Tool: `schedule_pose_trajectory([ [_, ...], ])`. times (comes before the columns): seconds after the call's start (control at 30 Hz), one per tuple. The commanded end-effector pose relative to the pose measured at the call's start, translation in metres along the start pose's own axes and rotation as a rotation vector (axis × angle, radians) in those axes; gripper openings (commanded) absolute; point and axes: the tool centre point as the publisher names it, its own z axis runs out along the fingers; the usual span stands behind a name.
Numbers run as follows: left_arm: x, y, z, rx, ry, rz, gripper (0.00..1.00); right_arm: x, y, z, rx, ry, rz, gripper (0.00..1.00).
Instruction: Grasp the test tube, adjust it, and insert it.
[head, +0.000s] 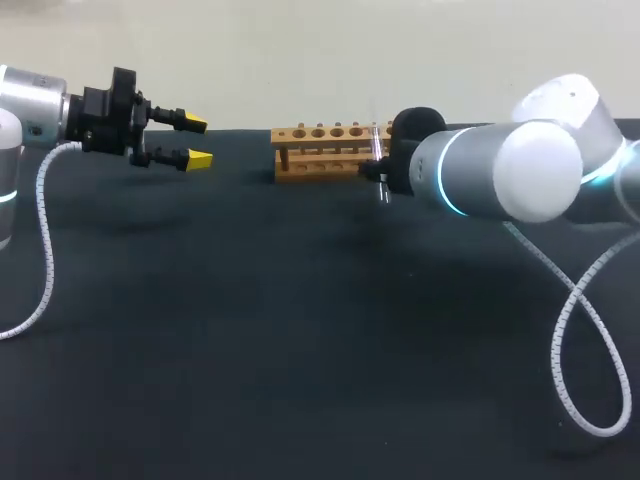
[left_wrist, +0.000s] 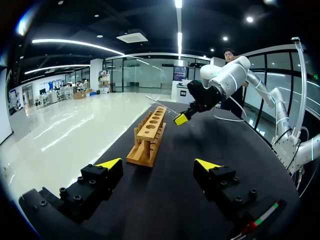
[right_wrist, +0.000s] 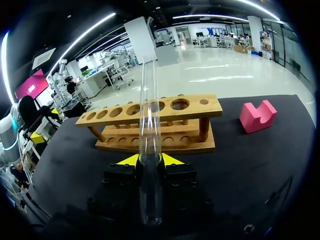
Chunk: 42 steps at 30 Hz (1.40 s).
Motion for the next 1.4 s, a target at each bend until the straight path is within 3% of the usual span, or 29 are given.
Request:
schedule_pose_trajectory([
  [0.03,0.001,0.000,0.000,-0.001,-0.003,0.002,1.00,-0.001,-0.002,0.009,-0.006,0.021,0.000,0.00],
  [1.03,0.001,0.000,0.000,-0.001,-0.003,0.002,1.00,0.011,-0.005,0.016,-0.041,0.112,0.009,0.00],
  [1.4,0.001,0.000,0.000,-0.001,-0.003,0.002,1.00,0.008,-0.007,-0.001,0.012,0.054,0.007,0.00],
])
